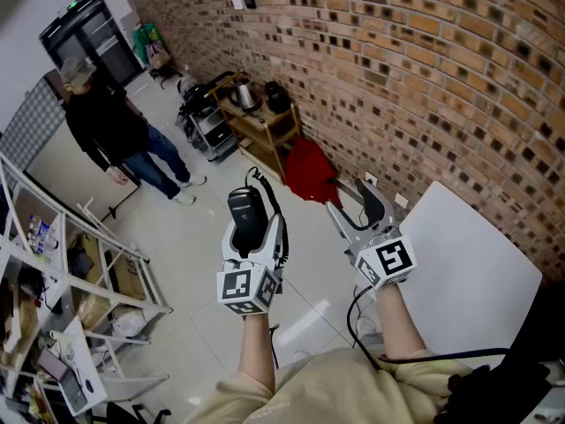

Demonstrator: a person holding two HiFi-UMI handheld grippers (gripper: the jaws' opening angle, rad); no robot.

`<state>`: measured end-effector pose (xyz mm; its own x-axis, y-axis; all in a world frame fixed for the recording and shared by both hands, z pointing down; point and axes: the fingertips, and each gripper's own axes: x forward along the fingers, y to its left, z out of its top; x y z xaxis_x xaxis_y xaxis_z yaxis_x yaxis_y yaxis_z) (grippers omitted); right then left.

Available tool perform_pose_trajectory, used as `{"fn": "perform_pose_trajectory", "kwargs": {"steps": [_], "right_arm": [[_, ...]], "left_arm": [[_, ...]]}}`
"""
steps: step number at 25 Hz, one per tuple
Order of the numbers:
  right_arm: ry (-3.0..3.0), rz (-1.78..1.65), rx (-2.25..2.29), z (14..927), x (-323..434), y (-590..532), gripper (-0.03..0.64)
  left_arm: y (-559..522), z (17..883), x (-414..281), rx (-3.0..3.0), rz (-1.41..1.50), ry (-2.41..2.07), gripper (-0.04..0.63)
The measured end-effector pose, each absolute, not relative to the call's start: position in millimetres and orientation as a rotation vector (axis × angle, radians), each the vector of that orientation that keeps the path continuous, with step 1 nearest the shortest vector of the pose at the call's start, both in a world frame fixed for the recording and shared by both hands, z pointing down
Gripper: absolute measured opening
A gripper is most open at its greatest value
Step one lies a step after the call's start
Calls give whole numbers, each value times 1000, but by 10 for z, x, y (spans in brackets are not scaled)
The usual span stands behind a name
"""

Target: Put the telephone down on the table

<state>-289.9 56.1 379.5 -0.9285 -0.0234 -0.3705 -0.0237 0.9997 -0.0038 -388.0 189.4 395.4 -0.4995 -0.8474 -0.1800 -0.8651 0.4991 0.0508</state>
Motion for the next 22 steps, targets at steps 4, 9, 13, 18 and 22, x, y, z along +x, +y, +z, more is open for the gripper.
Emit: {"fn": "perform_pose_trajectory", "kwargs": {"steps": [4, 9, 13, 18, 22], "right_arm": [[2768, 14, -185, 3798, -2486, -432, 279], [2729, 97, -383, 3711, -1662, -1475, 279], [2698, 142, -487, 3889, -989, -2219, 278], [2701, 116, -652, 4127, -426, -2950, 278], [2679, 123, -756, 4262, -187, -3152, 276]], "left_arm": [[842, 4068, -3676, -1646, 259, 2574, 319], [-412, 4237, -3128, -1842, 312, 2469, 319], [-1306, 4441, -2499, -1946, 308, 2367, 319], [-2161, 4713, -1929, -2111, 254, 2289, 319], [-2523, 4923, -1666, -2238, 210, 2224, 319]]}}
